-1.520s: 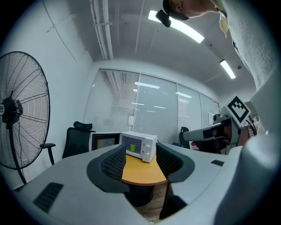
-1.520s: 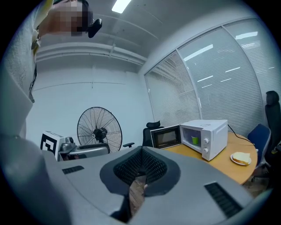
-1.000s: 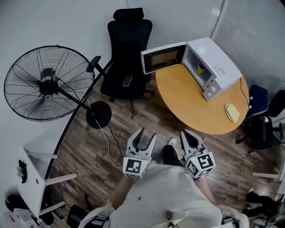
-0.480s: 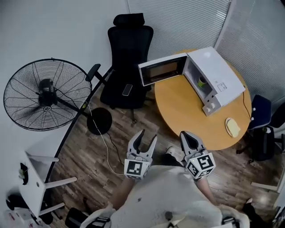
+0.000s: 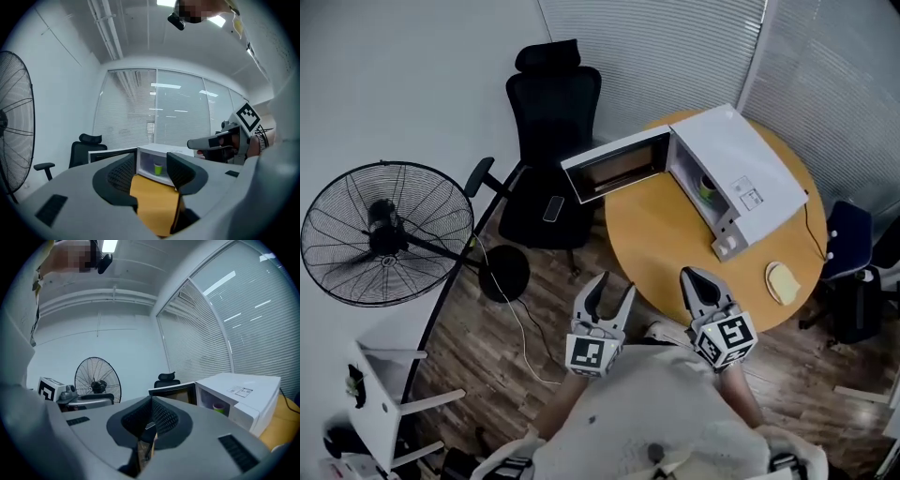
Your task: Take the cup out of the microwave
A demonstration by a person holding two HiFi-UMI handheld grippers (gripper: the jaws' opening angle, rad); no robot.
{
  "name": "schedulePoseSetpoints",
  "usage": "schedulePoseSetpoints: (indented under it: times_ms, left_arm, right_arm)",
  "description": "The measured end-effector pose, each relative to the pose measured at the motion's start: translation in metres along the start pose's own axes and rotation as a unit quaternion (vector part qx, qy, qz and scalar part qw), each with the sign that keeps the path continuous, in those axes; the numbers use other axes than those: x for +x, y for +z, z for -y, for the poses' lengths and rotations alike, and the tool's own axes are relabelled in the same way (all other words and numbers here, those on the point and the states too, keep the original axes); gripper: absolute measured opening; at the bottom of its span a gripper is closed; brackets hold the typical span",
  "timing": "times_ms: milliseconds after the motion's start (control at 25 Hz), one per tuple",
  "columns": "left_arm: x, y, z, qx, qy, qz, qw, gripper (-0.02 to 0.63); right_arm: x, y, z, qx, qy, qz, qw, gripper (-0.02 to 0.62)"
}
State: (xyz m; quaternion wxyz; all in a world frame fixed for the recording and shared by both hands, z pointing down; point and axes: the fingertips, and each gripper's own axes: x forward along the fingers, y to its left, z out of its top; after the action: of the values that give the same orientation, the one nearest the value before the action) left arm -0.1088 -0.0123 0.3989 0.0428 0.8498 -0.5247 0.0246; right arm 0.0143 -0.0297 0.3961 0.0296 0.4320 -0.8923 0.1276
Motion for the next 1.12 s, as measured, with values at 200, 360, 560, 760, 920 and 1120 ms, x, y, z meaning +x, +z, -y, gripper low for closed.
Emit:
schedulePoseSetpoints:
  times_ms: [200, 360, 560, 760, 920, 1120]
  left_arm:
    - [0.033, -0.002, 0.024, 0.003, -0.039, -0.011, 0.9992, 0.237]
    - [0.060, -0.006, 0.041, 0.010, -0.079, -0.016, 0.9967, 0.236]
    - [0.085, -0.010, 0.061, 0.005, -0.136, -0.025, 0.9904, 0.238]
    - [0.120, -0.002, 0.076, 0.007, -0.206, -0.016, 0.9784, 0.237]
    - [0.150, 0.000, 0.068, 0.013, -0.254, -0.023, 0.9670, 0.237]
    - [0.185, -0.002, 0.051, 0.016, -0.303, -0.028, 0.9526, 0.238]
  right_arm:
    - [-0.014, 0.004, 0.035, 0.007, -0.030, 0.005, 1.000, 0.008]
    - [-0.030, -0.001, 0.062, 0.026, -0.077, 0.005, 0.997, 0.008]
    - [-0.053, -0.002, 0.082, 0.031, -0.134, 0.008, 0.990, 0.008]
    - [-0.070, -0.005, 0.107, 0.049, -0.213, 0.011, 0.976, 0.008]
    - [-0.060, 0.003, 0.119, 0.062, -0.267, 0.021, 0.962, 0.008]
    - [-0.034, 0.012, 0.125, 0.069, -0.313, 0.036, 0.947, 0.008]
